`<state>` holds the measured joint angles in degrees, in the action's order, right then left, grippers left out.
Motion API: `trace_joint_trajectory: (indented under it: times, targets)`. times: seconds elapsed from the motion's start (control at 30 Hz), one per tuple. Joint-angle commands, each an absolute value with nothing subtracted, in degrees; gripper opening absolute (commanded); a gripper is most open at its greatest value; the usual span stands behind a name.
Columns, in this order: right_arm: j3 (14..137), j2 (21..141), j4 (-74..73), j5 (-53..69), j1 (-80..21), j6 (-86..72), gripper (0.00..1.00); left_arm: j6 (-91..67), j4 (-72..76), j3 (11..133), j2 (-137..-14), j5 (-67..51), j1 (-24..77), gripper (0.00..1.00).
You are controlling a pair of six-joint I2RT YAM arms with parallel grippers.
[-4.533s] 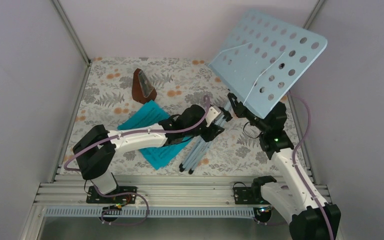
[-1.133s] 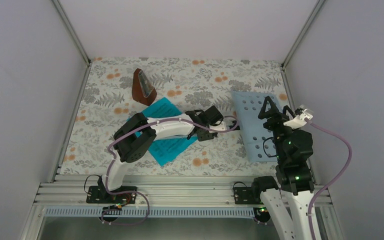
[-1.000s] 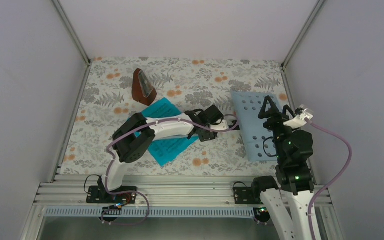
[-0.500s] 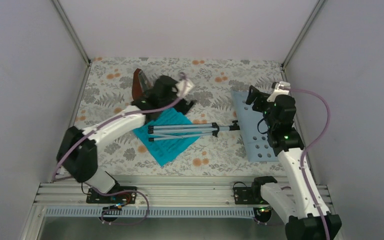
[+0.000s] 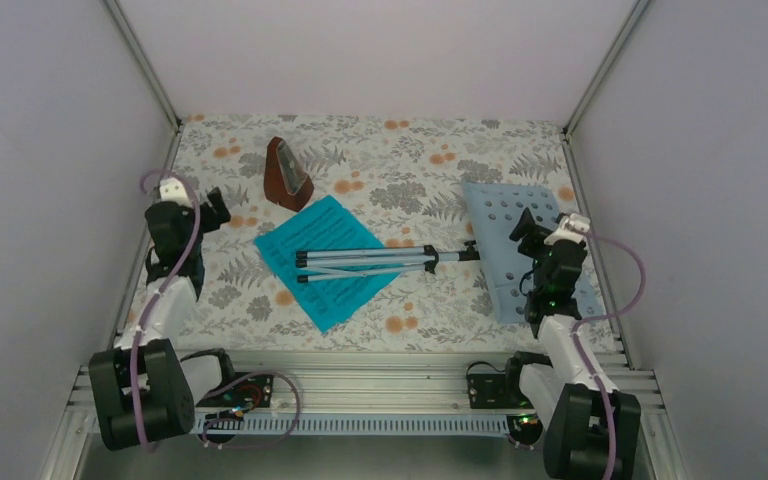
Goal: Pack up the instrument practice props
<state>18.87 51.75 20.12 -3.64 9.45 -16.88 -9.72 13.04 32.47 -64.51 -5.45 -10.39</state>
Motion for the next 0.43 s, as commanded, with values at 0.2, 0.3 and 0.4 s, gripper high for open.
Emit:
trace_joint_trajectory:
  times: [0.2,0.3,0.4]
  targets:
    - [9.8,62.1,56.0,-0.8,9.5,-7.4,1.00,-9.1,44.4,17.5,-69.4,-1.8,-13.1,1.00]
    - [9.7,65.1,58.7,0.9,9.3,-7.0,1.00,-8.3,48.7,16.0,-70.7,-3.3,-12.6,1.00]
    - [9.1,67.8,61.3,3.2,9.1,-7.0,1.00,-8.0,50.5,15.3,-70.3,-1.6,-11.3,1.00]
